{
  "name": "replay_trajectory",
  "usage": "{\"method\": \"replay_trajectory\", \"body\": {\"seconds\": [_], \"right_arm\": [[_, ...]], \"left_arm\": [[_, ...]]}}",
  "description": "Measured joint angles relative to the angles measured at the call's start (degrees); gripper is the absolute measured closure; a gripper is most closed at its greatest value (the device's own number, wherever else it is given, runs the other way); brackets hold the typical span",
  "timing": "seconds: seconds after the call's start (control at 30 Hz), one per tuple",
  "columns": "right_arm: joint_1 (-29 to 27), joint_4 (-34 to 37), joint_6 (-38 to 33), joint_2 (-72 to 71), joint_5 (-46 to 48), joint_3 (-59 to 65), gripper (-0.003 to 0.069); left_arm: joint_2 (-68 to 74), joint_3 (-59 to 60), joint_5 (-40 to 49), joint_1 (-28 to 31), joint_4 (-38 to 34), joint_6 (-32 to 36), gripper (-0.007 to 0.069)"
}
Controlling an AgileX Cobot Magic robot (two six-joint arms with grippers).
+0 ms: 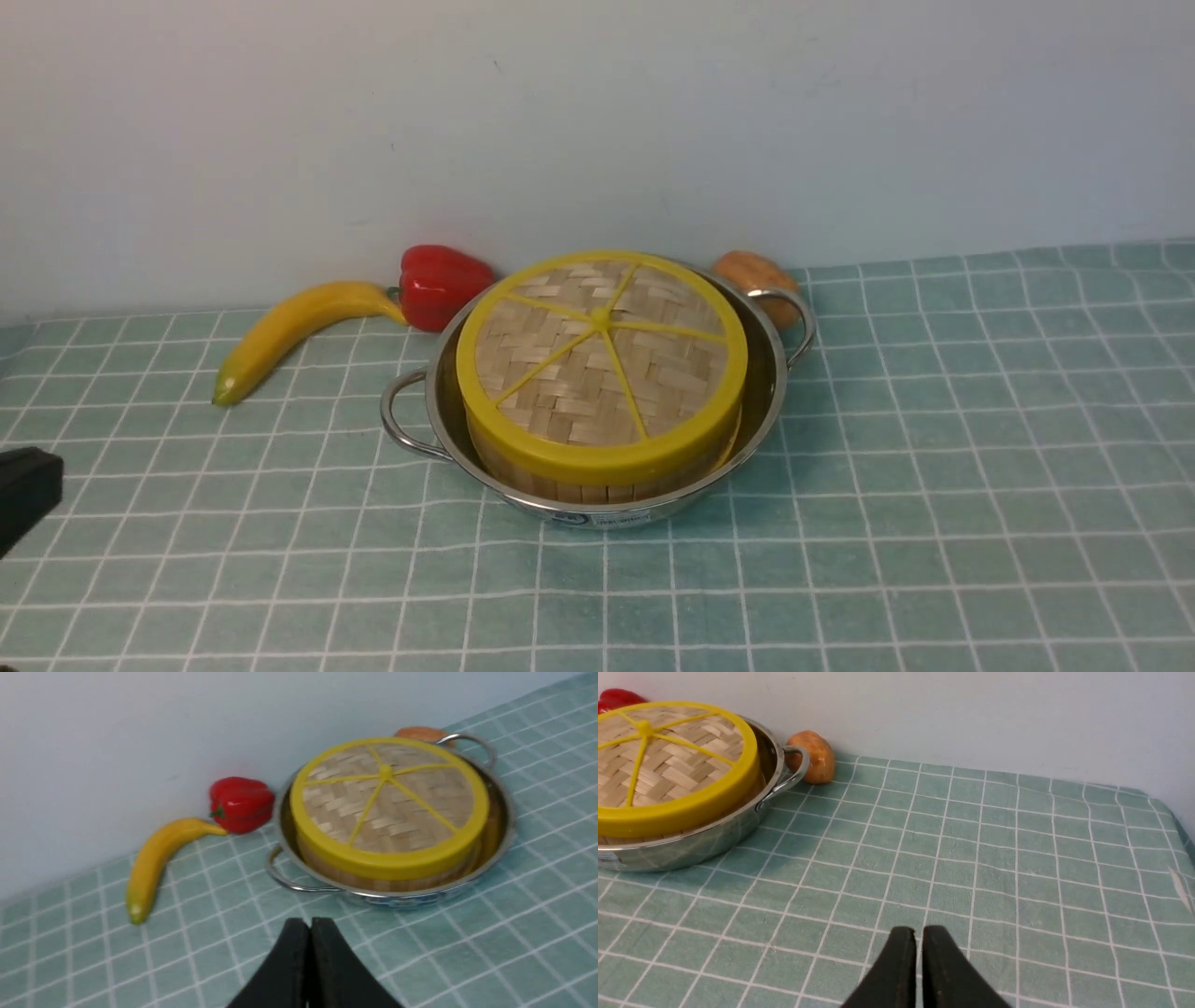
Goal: Place the steamer in the pot on the blue tablecloth, and put the lid on the steamer.
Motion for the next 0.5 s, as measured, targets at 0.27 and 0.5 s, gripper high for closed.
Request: {"method": "replay_trajectory", "body": {"seconds": [0.27,0.5], "right_arm": [[0.0,0.0,0.0,0.0,0.0,0.0,0.0552],[0.0,0.0,0.0,0.0,0.0,0.0,0.0522]], "left_arm": [[-3.1,0.4,-0.2,8.9,6.2,-1.1,0.0624],[-15.3,6.5,-1.2,26.3,6.1,-4.6,0.0613]]}}
